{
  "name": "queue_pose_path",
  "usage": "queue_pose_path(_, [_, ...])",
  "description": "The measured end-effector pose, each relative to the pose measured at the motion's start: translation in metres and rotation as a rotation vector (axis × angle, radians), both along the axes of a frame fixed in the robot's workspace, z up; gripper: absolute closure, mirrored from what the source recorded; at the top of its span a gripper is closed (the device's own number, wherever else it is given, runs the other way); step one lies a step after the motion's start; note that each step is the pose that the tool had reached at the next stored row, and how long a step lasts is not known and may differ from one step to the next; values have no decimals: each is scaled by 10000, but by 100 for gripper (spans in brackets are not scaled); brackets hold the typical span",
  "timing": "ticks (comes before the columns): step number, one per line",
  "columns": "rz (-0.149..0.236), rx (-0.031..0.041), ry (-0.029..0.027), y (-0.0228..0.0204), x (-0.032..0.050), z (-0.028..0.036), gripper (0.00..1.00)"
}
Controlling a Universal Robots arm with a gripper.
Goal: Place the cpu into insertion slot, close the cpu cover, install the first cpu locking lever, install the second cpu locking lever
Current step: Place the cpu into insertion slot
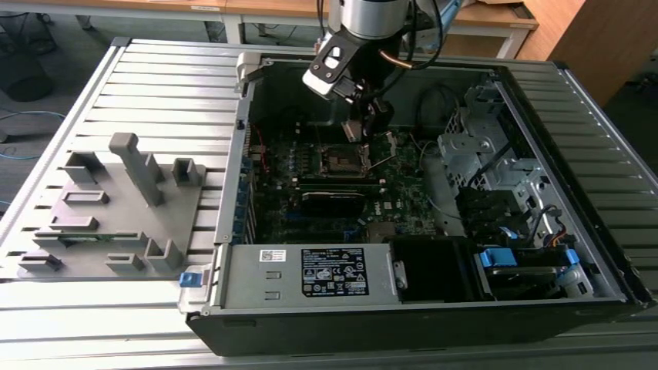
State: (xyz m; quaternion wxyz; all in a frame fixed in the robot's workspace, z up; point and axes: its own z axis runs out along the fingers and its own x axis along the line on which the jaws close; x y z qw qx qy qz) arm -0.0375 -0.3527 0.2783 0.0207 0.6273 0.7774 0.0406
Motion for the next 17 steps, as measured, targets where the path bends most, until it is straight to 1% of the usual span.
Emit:
queue_pose_path(3, [-134, 1, 0, 0, 0, 0, 46])
queue_pose_path(10, [-151, 0, 0, 0, 0, 0, 46])
queue_pose_path(14, [-345, 0, 0, 0, 0, -1, 46])
queue_pose_path(17, [-385, 0, 0, 0, 0, -1, 46])
